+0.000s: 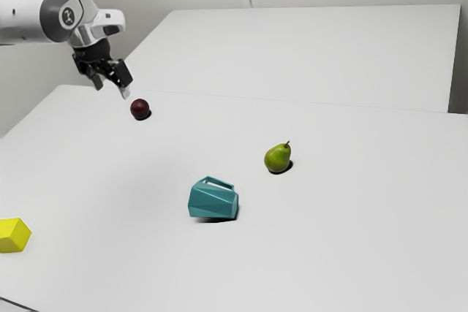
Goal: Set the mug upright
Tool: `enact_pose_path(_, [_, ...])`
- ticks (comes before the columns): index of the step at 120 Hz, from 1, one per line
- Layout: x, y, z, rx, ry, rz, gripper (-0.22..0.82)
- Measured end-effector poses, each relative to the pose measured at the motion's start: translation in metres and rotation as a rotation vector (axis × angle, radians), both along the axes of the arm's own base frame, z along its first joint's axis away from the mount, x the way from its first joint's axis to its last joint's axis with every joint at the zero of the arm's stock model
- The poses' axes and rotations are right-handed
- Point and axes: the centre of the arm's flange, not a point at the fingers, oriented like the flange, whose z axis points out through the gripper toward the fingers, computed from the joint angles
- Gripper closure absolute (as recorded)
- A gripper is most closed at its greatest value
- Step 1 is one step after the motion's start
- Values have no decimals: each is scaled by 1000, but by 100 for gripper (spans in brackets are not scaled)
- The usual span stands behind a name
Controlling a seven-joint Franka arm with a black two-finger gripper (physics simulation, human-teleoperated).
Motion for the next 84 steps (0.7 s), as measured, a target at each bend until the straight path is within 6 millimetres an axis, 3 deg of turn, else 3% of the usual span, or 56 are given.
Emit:
enact_pose_path(12, [-2, -2, -10, -8, 20, 1, 0])
enact_pose_path(30, [-8, -4, -41, -129, 59, 41, 0])
enact_pose_path(54, [-13, 31, -96, -312, 175, 159, 0])
enact_pose_path(84, [-12, 23, -151, -449, 317, 176, 0])
